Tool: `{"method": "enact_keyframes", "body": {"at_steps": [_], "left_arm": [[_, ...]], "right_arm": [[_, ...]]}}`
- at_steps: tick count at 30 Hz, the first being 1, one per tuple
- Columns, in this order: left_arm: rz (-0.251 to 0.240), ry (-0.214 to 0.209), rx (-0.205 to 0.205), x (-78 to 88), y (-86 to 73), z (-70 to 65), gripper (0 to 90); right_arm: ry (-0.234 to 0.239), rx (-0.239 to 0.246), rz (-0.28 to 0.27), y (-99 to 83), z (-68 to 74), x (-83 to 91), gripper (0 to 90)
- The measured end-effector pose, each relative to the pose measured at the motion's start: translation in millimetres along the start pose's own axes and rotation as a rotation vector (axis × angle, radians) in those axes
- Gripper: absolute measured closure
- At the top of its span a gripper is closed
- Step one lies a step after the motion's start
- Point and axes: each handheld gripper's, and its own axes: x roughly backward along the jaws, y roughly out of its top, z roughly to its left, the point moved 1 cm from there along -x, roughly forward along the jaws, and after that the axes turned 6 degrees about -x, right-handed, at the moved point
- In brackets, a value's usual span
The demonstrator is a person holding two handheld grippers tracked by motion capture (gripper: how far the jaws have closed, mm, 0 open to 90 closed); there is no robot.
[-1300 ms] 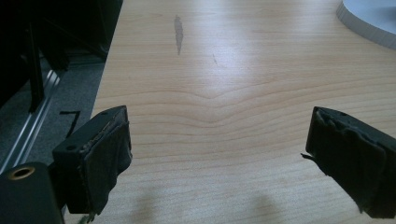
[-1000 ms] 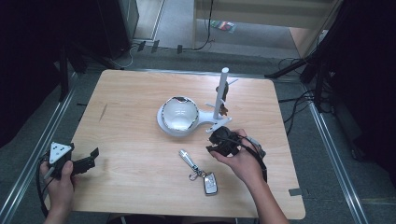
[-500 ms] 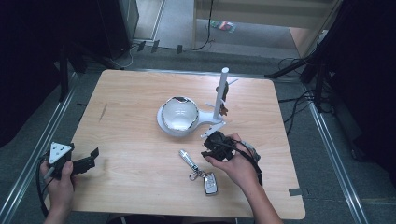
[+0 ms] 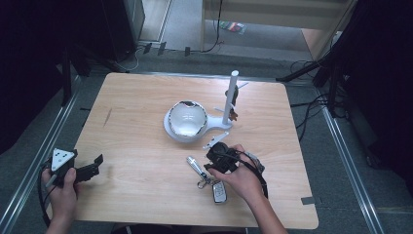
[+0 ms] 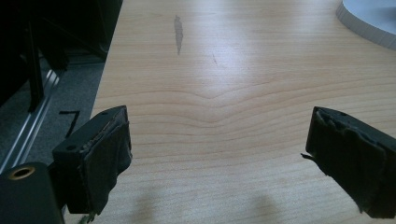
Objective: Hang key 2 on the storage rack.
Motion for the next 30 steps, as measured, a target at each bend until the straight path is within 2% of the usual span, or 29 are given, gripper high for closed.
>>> {"method": "enact_keyframes", "body": {"at_steps": [15,21,30], "left_arm": [[0.0,0.0,0.0,0.0,0.0,-0.1,7.0],[0.001,0.001,-0.001,0.0,0.1,-0.2,7.0],[0.003,0.001,0.0,0.0,0.1,-0.1,7.0]], "right_arm": [[0.033,0.015,0.023,-2.2,11.4,-7.7,65.6],[0.057,0.003,0.048,-4.3,16.4,-10.7,65.7],[0.055,0.015,0.075,-5.9,19.3,-17.0,67.4]]}}
